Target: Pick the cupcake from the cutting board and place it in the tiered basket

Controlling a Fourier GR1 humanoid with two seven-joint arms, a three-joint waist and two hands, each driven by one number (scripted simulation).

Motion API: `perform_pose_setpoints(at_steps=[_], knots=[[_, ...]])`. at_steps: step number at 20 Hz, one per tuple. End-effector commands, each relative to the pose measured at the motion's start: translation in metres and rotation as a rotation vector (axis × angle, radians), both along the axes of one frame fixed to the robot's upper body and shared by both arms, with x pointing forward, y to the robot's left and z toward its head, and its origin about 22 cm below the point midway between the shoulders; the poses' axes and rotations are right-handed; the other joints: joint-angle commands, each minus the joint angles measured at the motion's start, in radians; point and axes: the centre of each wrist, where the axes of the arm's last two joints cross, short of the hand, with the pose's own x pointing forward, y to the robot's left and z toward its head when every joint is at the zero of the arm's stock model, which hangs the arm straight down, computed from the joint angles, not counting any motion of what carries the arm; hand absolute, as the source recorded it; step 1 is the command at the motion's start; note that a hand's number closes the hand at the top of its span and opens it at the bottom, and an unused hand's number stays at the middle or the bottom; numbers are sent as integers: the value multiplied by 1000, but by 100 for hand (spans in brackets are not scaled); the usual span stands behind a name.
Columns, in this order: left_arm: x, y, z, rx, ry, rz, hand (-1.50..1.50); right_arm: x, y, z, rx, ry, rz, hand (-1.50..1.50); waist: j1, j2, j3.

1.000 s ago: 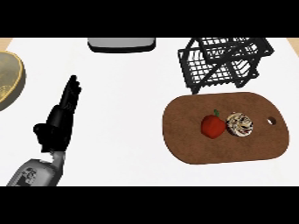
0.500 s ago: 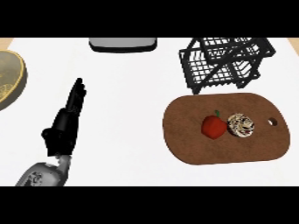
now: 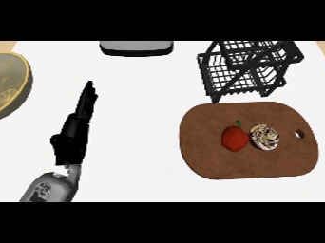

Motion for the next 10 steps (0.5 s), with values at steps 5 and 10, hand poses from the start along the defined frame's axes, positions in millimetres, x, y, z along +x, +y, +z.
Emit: perform_pose_setpoints(at_steps=[5, 10], knots=[[4, 9, -7, 20, -5, -5, 0, 5, 14, 6, -98, 131, -15, -150, 1, 1, 0], [1, 7, 9, 5, -14, 0, 0, -4, 22, -10, -156, 188, -26, -150, -1, -1, 1]])
